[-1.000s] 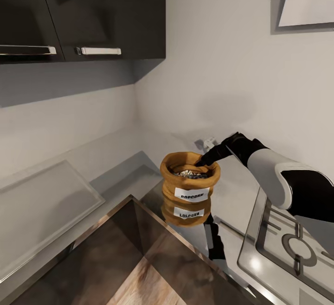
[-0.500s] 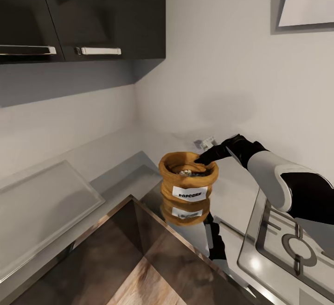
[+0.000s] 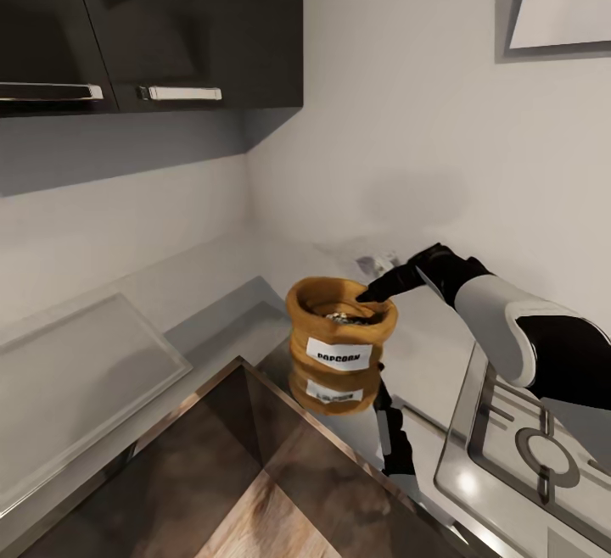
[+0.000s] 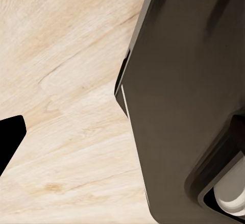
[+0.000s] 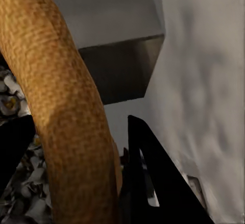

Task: In the kitchen, take the popcorn bag from the countertop, put it into the microwave, and heat it until the popcorn is cooked so the cooked popcorn ends up inside the bag.

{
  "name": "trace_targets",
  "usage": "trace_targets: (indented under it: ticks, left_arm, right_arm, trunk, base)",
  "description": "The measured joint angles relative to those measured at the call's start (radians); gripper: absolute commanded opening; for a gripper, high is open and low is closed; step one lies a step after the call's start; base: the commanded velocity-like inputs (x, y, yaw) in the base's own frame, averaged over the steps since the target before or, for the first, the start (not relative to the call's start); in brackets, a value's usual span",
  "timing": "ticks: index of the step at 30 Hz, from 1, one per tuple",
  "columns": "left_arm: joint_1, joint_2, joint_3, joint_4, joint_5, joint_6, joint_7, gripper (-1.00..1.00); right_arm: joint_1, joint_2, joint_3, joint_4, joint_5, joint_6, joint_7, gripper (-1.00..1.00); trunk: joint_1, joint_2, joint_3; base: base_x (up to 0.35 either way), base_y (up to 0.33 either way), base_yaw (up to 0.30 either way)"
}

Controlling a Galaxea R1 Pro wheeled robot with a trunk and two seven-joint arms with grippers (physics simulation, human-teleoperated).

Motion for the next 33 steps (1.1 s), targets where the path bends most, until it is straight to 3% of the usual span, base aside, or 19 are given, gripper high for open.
trace_targets:
  ticks: [5, 7, 10, 16, 23, 28, 33]
  left_arm:
    - [0.0, 0.0, 0.0, 0.0, 0.0, 0.001, 0.0, 1.0]
    - [0.0, 0.0, 0.0, 0.0, 0.0, 0.001, 0.0, 1.0]
    - [0.0, 0.0, 0.0, 0.0, 0.0, 0.001, 0.0, 1.0]
    - [0.0, 0.0, 0.0, 0.0, 0.0, 0.001, 0.0, 1.0]
    - [0.0, 0.0, 0.001, 0.0, 0.0, 0.001, 0.0, 1.0]
    - [0.0, 0.0, -0.001, 0.0, 0.0, 0.001, 0.0, 1.0]
    - [0.0, -0.001, 0.002, 0.0, 0.001, -0.001, 0.0, 1.0]
  right_arm:
    - [0.0, 0.002, 0.007, -0.028, 0.001, 0.15, -0.002, -1.0]
    - [0.001, 0.001, 0.023, -0.124, 0.003, 0.29, -0.004, -1.0]
    - [0.001, 0.001, 0.025, -0.214, 0.002, 0.433, -0.005, -1.0]
    - [0.002, 0.005, 0.041, -0.285, 0.0, 0.609, -0.004, -1.0]
    - [0.001, 0.0, 0.069, -0.407, 0.001, 0.623, -0.006, -1.0]
    - [0.001, -0.002, 0.071, -0.416, 0.003, 0.623, -0.006, -1.0]
    - [0.001, -0.002, 0.073, -0.416, 0.005, 0.623, -0.011, -1.0]
  trunk:
    - [0.0, 0.0, 0.0]
    - [0.0, 0.0, 0.0]
    - [0.0, 0.0, 0.0]
    - [0.0, 0.0, 0.0]
    - [0.0, 0.0, 0.0]
    - [0.0, 0.0, 0.0]
    - [0.001, 0.0, 0.0]
  base:
    - [0.0, 0.0, 0.0]
    - [0.0, 0.0, 0.0]
    - [0.0, 0.0, 0.0]
    - [0.0, 0.0, 0.0]
    - [0.0, 0.0, 0.0]
    - [-0.025, 0.0, 0.0]
    - [-0.298, 0.0, 0.0]
